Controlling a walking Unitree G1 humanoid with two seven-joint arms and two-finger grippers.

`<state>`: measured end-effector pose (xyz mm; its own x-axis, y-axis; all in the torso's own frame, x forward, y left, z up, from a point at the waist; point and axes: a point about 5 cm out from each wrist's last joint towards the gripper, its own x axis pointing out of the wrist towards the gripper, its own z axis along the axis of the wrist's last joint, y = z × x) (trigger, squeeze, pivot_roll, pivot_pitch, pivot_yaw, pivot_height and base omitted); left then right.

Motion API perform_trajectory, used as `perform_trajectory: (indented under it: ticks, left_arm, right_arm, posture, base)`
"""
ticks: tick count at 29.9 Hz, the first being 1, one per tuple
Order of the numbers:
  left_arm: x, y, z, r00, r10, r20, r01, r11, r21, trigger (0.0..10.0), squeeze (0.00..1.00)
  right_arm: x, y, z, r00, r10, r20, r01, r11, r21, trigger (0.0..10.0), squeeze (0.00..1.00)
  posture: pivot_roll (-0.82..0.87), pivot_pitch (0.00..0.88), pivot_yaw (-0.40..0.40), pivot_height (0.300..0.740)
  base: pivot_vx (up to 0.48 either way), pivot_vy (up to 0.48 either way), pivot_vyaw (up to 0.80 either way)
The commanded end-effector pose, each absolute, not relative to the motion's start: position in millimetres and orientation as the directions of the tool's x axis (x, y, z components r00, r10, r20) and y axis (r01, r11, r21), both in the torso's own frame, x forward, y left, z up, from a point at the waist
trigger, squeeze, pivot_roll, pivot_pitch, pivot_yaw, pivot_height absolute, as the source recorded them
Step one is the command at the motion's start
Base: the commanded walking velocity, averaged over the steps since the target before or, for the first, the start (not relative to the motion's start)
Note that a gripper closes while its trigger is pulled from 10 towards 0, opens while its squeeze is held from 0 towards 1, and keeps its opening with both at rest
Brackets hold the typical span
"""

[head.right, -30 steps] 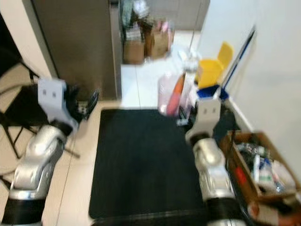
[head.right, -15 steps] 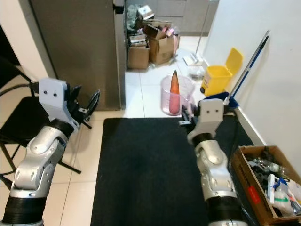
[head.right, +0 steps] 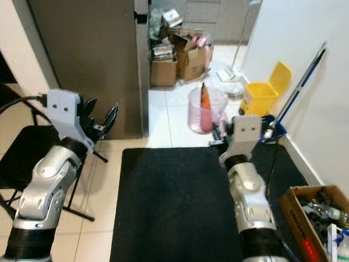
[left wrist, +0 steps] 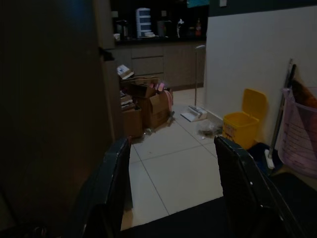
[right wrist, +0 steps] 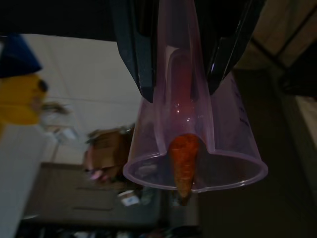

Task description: Restocking fridge

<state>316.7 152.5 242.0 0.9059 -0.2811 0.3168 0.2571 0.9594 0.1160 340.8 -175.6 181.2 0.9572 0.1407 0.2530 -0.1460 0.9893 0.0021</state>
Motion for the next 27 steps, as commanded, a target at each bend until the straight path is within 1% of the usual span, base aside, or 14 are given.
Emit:
perform_trajectory:
  ticks: [1,26,27]
  left_arm:
    - [316.9,148.2,238.6,0.903,-0.299,0.308,0.277,0.954,0.113,10.0,0.00]
    - [318.5,146.2,237.4,0.901,-0.309,0.304,0.288,0.951,0.111,10.0,0.00]
    - [318.6,146.2,237.4,0.901,-0.308,0.304,0.288,0.951,0.111,10.0,0.00]
  right_arm:
    - [339.3,-183.7,185.5,0.954,0.118,0.275,-0.120,0.993,-0.009,10.0,0.00]
    - [338.4,-183.7,183.3,0.957,0.111,0.268,-0.117,0.993,0.008,10.0,0.00]
    - [338.4,-183.6,183.3,0.957,0.111,0.269,-0.117,0.993,0.008,10.0,0.00]
  posture:
    - [-0.02,0.129,-0.010,0.740]
    - [-0.02,0.132,-0.002,0.740]
    - [-0.02,0.133,-0.002,0.740]
  base:
    - [0.450,0.000,0.00]
    - [0.451,0.000,0.00]
    - [0.450,0.000,-0.56]
